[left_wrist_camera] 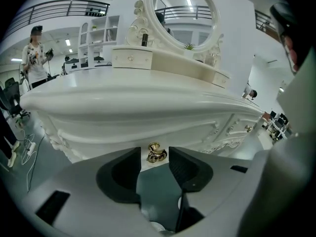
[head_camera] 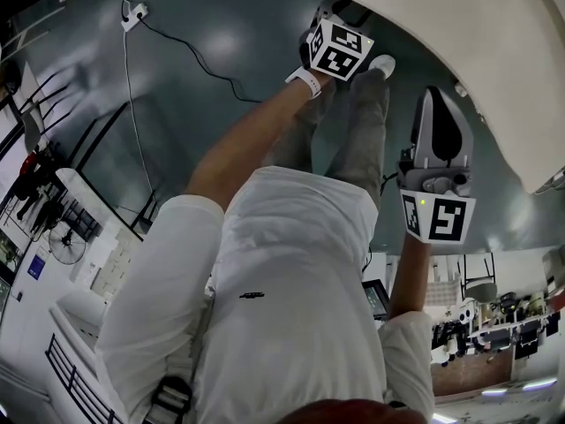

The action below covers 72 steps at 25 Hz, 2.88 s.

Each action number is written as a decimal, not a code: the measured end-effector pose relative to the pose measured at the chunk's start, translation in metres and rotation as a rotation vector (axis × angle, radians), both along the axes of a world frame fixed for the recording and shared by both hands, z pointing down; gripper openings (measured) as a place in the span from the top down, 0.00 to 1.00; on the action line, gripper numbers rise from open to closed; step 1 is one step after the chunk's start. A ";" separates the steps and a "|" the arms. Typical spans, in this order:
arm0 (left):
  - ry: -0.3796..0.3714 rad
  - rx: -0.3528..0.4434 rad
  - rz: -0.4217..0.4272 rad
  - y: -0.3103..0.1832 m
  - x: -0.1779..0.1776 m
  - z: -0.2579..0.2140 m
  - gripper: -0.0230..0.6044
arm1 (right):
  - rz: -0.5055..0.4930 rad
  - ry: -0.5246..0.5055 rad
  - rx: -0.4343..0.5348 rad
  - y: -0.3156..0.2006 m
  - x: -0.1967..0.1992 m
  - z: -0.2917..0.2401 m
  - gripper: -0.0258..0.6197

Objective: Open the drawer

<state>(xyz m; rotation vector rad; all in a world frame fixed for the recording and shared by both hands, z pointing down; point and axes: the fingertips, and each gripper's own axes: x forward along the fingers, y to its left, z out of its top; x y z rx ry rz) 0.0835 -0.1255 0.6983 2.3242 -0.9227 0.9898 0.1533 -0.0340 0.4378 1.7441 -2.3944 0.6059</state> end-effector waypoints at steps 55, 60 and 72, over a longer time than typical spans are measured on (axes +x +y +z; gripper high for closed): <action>-0.021 -0.158 0.093 0.101 -0.064 0.006 0.76 | -0.021 -0.040 0.038 0.006 -0.039 -0.020 0.94; -0.015 -0.185 0.103 0.116 -0.075 0.006 0.76 | -0.035 -0.040 0.038 0.001 -0.049 -0.023 0.94; -0.016 -0.247 0.135 0.148 -0.095 0.007 0.76 | -0.072 -0.036 0.048 -0.014 -0.065 -0.036 0.94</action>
